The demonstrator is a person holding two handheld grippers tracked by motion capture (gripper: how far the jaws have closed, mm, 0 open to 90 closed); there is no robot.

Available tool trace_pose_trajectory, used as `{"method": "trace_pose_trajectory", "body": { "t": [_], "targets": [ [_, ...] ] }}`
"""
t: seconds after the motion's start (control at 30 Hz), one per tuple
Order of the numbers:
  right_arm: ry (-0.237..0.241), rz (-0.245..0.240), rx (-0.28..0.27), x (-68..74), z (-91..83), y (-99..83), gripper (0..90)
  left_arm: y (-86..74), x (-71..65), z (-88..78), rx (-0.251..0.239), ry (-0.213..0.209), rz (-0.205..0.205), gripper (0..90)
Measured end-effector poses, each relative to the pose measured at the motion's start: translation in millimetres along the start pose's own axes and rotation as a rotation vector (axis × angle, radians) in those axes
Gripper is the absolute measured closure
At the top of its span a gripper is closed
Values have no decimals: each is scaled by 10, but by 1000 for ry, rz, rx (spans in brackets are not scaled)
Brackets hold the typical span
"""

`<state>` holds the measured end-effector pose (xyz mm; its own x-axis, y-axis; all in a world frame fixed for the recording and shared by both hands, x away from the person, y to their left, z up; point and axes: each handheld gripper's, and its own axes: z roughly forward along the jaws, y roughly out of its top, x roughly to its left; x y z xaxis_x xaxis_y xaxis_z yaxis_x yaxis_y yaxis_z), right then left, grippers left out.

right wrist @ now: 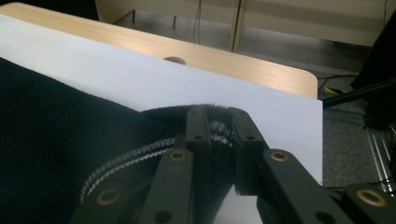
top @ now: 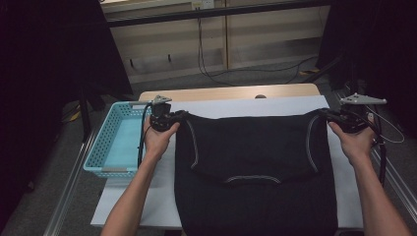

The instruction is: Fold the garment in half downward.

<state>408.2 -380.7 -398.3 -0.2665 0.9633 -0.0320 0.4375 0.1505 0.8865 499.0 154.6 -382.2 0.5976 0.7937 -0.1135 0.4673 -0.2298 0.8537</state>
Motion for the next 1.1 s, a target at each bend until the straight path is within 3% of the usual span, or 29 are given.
{"method": "trace_pose_trajectory", "body": {
  "t": [0.17, 0.37, 0.63, 0.97, 1.1],
  "targets": [
    [3, 1, 3, 8, 109, 6, 797, 12, 59, 34, 2, 11, -5, 772],
    [0, 3, -18, -10, 119, 136, 798, 93, 121, 38, -14, 31, 12, 773],
    [-33, 6, -26, -41, 220, 299, 797, 231, 222, 101, -39, 45, -5, 772],
    [-38, 11, -46, -81, 305, 386, 798, 321, 314, 189, -56, 64, -14, 772],
    [-43, 19, -42, -114, 325, 383, 797, 385, 299, 226, -61, 65, 11, 772]
  ]
}}
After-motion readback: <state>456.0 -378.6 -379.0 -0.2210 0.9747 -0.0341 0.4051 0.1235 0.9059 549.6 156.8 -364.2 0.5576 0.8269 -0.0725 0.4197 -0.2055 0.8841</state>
